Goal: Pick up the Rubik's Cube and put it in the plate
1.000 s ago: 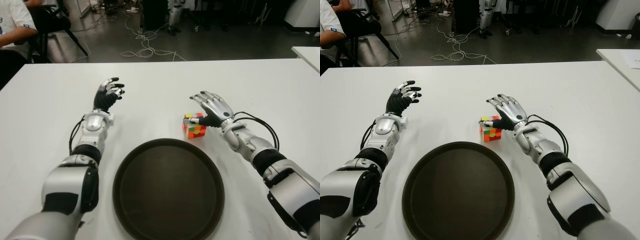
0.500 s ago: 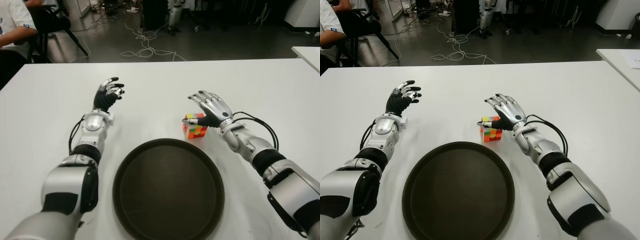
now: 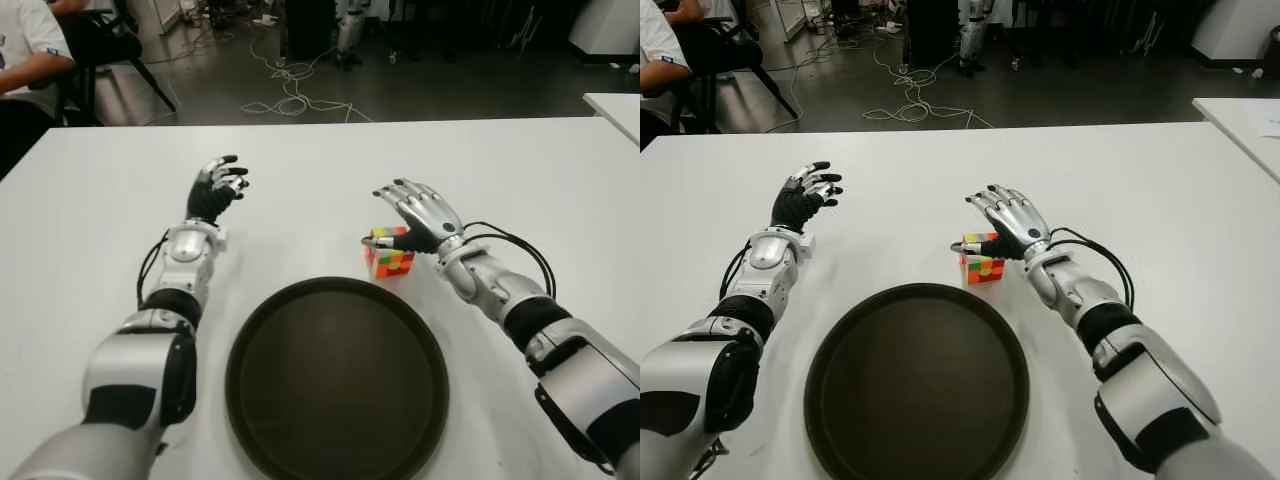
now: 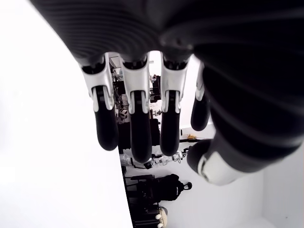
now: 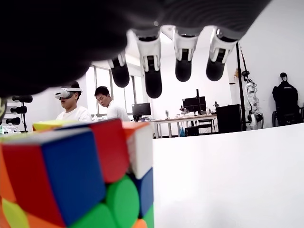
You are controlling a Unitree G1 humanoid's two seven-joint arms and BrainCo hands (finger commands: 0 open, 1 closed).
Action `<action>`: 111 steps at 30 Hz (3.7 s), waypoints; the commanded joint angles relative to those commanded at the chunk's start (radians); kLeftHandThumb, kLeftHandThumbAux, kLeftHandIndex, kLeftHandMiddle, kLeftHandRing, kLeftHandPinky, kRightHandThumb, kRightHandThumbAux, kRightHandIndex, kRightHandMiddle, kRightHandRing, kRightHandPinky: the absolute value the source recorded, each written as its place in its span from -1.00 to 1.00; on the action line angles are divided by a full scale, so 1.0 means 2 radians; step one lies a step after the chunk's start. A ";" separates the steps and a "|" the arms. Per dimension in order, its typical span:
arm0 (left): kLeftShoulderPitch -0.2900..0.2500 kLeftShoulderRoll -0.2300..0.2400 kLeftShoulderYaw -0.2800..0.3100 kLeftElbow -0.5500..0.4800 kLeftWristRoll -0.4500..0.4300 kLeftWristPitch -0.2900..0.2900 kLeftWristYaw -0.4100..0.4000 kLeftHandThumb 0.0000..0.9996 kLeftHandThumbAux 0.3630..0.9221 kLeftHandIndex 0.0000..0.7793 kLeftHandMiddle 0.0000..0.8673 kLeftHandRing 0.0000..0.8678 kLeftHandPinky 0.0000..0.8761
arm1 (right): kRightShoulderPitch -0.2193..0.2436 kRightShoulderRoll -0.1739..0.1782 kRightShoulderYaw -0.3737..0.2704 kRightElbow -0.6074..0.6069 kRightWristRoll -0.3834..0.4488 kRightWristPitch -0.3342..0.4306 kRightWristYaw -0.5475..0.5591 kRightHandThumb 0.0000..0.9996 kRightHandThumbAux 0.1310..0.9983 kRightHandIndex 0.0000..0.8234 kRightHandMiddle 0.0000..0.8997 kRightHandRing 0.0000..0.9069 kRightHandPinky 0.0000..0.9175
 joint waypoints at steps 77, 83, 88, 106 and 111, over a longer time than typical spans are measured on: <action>0.000 0.002 0.005 0.002 0.000 0.010 0.002 0.04 0.30 -0.48 -0.31 -0.29 -0.27 | 0.104 -0.132 -0.104 -0.369 0.044 0.033 0.377 -1.00 -0.33 -0.84 -0.79 -0.80 -0.78; -0.001 0.003 0.002 0.001 0.004 0.009 0.005 0.02 0.30 -0.49 -0.31 -0.30 -0.27 | 0.104 -0.130 -0.104 -0.373 0.035 0.042 0.378 -1.00 -0.32 -0.85 -0.81 -0.81 -0.78; -0.001 0.003 0.000 0.002 0.005 0.011 0.006 0.01 0.31 -0.48 -0.30 -0.29 -0.27 | 0.104 -0.127 -0.102 -0.374 0.029 0.050 0.375 -1.00 -0.29 -0.86 -0.81 -0.80 -0.75; -0.003 0.002 -0.001 0.002 0.005 0.010 0.010 0.01 0.32 -0.46 -0.31 -0.29 -0.26 | 0.085 -0.096 -0.084 -0.315 0.018 0.044 0.348 -1.00 -0.31 -0.84 -0.79 -0.80 -0.77; -0.004 0.002 -0.002 0.003 0.007 0.012 0.010 -0.10 0.35 -0.46 -0.29 -0.28 -0.30 | 0.077 -0.087 -0.079 -0.290 0.021 0.034 0.339 -1.00 -0.34 -0.84 -0.79 -0.81 -0.78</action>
